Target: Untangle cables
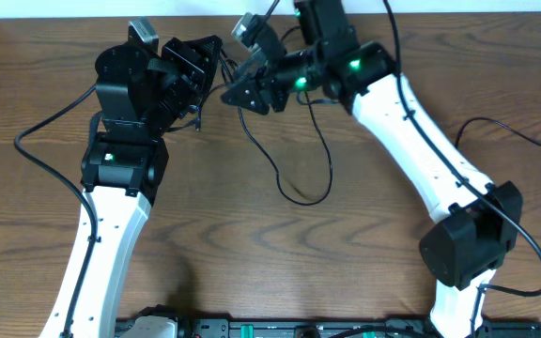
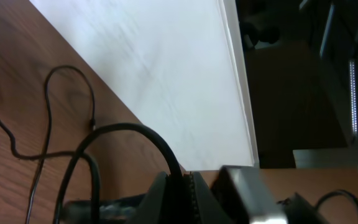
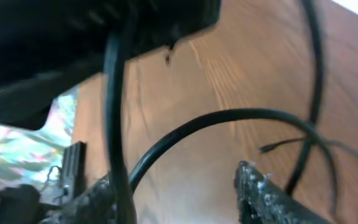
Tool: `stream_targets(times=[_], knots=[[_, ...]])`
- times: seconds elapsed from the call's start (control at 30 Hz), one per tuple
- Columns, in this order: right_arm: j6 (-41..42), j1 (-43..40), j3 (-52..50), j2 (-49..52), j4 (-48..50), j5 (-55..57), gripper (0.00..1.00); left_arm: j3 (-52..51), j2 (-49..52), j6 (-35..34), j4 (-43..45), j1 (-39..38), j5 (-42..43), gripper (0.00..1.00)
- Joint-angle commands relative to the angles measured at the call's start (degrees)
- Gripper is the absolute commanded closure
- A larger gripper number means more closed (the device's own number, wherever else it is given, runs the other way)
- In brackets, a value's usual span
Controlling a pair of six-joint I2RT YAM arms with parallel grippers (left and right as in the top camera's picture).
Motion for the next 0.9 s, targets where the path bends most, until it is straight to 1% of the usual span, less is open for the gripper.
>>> stream_targets(times=[0.0, 0.03, 0.1, 0.13, 0.23, 0.3, 0.33, 0.37, 0.4, 0.47, 0.53, 0.6, 0.67, 0.77, 0.87], knots=[[3.2, 0.8, -1.7, 0.5, 1.6, 0.3, 0.66, 1.3, 0.1, -0.1, -0.2, 0.0, -0.7, 0.92], [3.3, 0.9, -1.8, 0.5, 1.5, 1.2, 0.77, 1.3, 0.1, -0.1, -0.4, 0.0, -0.7, 0.92], [4.3, 0.8, -1.8, 0.5, 1.2, 4.2, 0.96, 1.3, 0.1, 0.5, -1.7, 0.0, -0.7, 0.92], [4.9, 0.5, -1.8, 0.5, 0.8, 5.9, 0.99, 1.3, 0.1, 1.2, -2.6, 0.0, -0.7, 0.92], [6.1, -1.1, -1.8, 0.4, -0.7, 10.4, 0.99, 1.3, 0.1, 5.1, -6.8, 0.0, -0.7, 0.92], [8.1, -3.1, -1.7, 0.1, -2.9, 14.7, 0.99, 1.3, 0.1, 9.9, -9.8, 0.0, -0.8, 0.92], [8.6, -4.2, -1.7, 0.0, -4.0, 16.2, 0.99, 1.3, 0.1, 12.6, -11.0, 0.0, -0.8, 0.9], [8.6, -5.4, -1.7, -0.1, -5.0, 17.1, 0.99, 1.3, 0.1, 15.3, -12.2, 0.0, -1.0, 0.85], [8.6, -6.7, -1.7, -0.2, -6.1, 18.0, 0.99, 1.3, 0.2, 17.6, -13.4, 0.0, -1.3, 0.83], [9.2, -9.6, -1.6, -0.3, -8.4, 19.5, 0.99, 1.3, 0.2, 21.3, -16.3, 0.0, -2.8, 0.72], [9.8, -12.3, -1.0, -0.5, -10.7, 21.3, 0.99, 1.3, 0.2, 23.5, -18.8, 0.0, -4.4, 0.67], [9.9, -15.1, 0.3, -0.8, -12.9, 23.3, 0.99, 1.3, 0.2, 24.2, -20.8, 0.0, -6.2, 0.67], [9.9, -18.3, 4.0, -0.9, -16.2, 26.3, 0.99, 1.3, 0.2, 24.2, -22.0, 0.0, -7.7, 0.66], [9.9, -23.3, 11.9, -0.9, -20.7, 29.5, 0.99, 1.3, 0.2, 24.2, -22.4, 0.0, -8.3, 0.66], [9.9, -28.2, 20.2, -0.9, -23.1, 31.9, 0.99, 1.3, 0.2, 24.2, -22.4, 0.0, -8.3, 0.66]])
